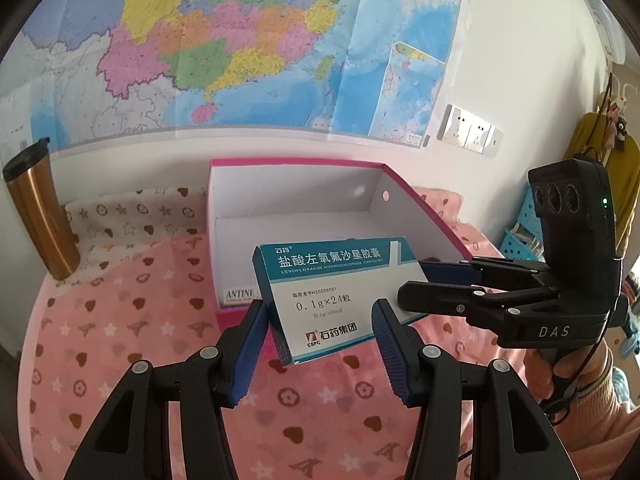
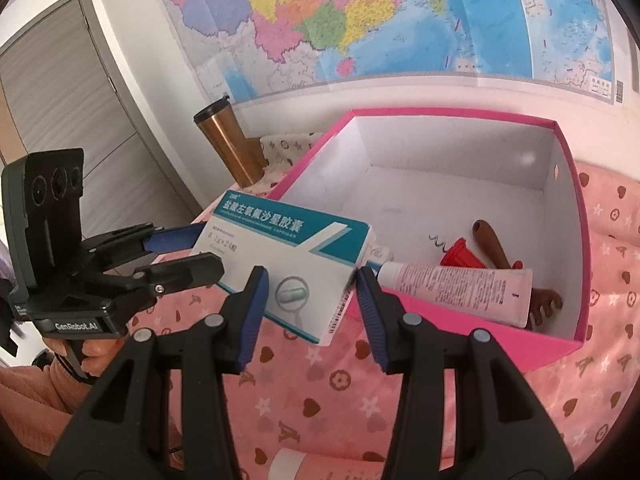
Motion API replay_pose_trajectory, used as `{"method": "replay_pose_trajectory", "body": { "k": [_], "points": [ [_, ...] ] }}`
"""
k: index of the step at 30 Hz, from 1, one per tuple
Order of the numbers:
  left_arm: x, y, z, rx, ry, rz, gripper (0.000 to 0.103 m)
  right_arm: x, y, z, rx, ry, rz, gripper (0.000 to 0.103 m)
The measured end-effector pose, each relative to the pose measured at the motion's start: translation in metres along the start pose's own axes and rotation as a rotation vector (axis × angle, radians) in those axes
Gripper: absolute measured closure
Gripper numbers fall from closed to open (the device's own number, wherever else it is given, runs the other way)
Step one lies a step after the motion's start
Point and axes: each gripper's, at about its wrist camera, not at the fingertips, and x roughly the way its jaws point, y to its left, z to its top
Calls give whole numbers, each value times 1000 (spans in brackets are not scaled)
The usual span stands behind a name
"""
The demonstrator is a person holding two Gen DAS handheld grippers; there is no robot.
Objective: Organize rigid objects
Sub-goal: 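Lift the medicine box with the left tool and carry it over the magenta box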
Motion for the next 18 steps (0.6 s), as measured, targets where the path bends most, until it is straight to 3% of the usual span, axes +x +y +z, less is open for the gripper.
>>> {"method": "replay_pose_trajectory", "body": {
  "k": [18],
  "points": [
    [12, 1, 11, 4, -2, 9, 49, 5, -7, 10, 3, -7, -24, 55]
  ]
}}
